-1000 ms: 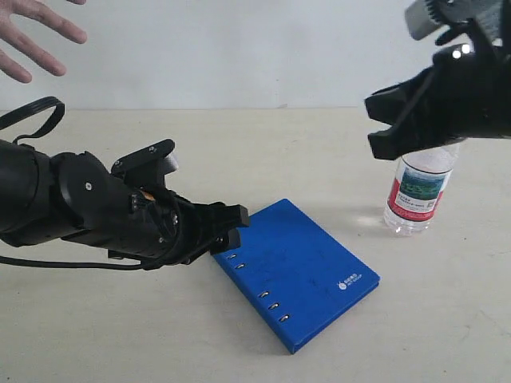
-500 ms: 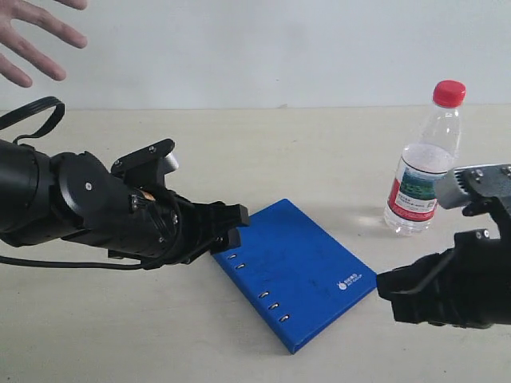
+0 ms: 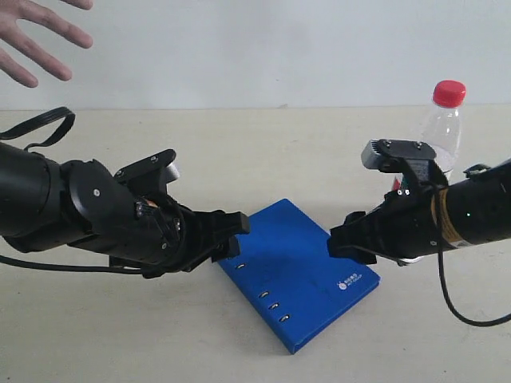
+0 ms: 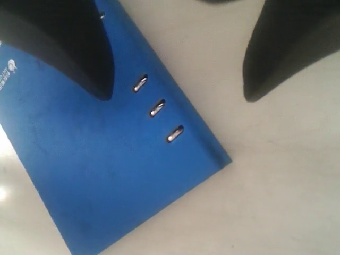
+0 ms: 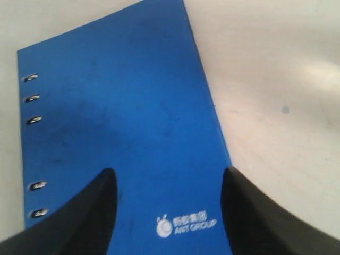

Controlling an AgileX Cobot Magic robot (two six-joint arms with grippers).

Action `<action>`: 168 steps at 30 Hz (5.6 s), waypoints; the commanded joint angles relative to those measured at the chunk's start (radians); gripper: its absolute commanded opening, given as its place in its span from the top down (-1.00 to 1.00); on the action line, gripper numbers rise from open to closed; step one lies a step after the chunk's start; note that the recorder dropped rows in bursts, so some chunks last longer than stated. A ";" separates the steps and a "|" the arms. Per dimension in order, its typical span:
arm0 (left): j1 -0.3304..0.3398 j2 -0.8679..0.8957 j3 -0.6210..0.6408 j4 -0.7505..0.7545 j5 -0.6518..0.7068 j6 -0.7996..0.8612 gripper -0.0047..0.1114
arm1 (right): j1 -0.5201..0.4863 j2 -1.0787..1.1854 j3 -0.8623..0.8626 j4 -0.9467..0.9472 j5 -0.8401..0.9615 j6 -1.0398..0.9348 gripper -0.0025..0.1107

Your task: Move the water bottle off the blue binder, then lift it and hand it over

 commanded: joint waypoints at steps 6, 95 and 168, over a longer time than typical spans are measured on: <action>-0.004 0.003 -0.002 -0.010 -0.006 0.003 -0.18 | -0.001 0.169 -0.074 0.012 -0.017 -0.040 0.03; 0.004 0.109 -0.063 -0.344 0.188 0.447 -0.19 | -0.001 0.387 -0.073 0.140 -0.839 -0.270 0.03; 0.126 0.012 -0.048 -1.001 1.155 1.622 0.84 | -0.003 0.383 -0.073 -0.030 -0.754 -0.273 0.95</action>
